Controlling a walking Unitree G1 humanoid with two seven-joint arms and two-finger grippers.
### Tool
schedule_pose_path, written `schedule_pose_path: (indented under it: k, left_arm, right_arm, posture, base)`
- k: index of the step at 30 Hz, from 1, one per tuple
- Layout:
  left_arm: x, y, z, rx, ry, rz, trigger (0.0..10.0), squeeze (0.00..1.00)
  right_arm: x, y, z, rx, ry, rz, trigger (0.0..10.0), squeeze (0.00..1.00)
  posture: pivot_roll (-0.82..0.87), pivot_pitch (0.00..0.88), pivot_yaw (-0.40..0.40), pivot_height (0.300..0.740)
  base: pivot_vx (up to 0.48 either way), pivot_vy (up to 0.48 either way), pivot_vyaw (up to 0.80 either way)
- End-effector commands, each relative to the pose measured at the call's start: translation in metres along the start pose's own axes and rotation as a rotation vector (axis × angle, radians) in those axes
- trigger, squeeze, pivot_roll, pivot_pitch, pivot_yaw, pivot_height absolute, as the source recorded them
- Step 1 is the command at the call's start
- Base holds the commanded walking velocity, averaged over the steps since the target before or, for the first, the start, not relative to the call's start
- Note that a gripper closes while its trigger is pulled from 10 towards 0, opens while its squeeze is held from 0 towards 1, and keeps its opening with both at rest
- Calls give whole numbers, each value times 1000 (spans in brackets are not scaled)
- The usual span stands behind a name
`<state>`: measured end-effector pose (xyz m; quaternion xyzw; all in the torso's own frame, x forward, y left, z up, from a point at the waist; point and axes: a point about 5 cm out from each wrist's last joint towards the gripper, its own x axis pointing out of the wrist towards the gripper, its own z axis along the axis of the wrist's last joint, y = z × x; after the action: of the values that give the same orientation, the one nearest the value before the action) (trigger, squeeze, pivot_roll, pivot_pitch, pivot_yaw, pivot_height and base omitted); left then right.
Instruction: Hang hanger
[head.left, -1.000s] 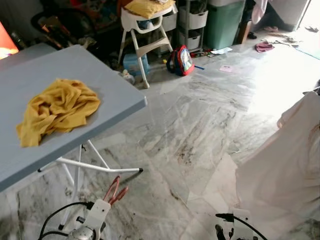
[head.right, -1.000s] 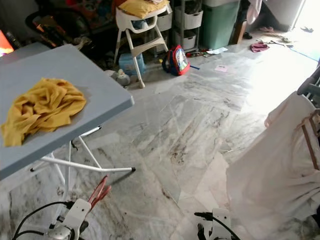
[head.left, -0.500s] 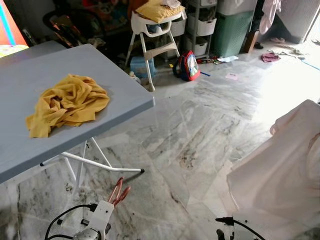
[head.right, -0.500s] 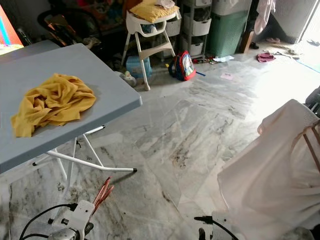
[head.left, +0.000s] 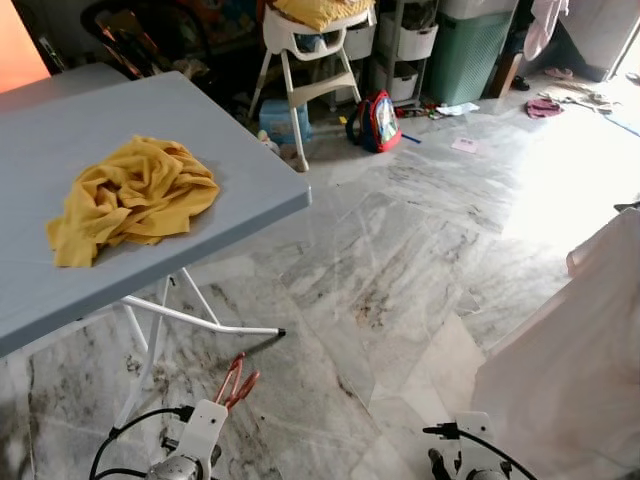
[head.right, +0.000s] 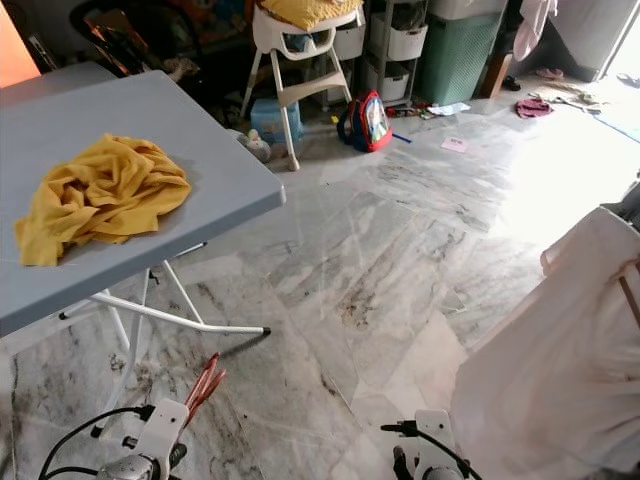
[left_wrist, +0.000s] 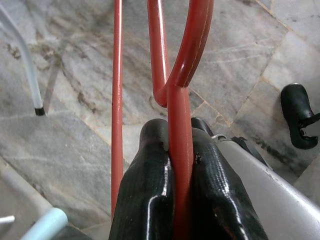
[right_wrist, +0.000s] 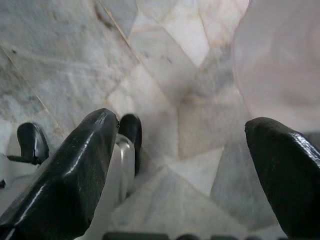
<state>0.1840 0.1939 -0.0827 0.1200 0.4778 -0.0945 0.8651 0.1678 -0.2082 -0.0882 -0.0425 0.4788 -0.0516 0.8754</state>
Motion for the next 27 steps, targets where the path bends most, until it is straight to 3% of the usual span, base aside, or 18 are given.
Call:
schedule_pose_path:
  k: [1,3,12,27]
  left_arm:
    - [0,2,0,2,3,5,10000,0]
    - [0,2,0,-1,1,-2,10000,0]
    - [0,0,2,-9,-16,-45,10000,0]
    - [0,-4,0,-20,-3,-67,10000,0]
  right_arm:
    - [-3,-4,-16,-7,39,-11,10000,0]
    - [-7,-9,-30,-7,62,-19,10000,0]
    - [-12,-7,-48,-9,93,-26,10000,0]
    - [-11,-12,-47,-13,87,-26,10000,0]
  posture:
    - [-113,50,30,740]
    - [-113,50,30,740]
    - [-127,53,47,740]
    - [-129,58,46,740]
  base:
    - [0,0,-763]
    - [0,0,-763]
    - [0,0,-760]
    - [0,0,-752]
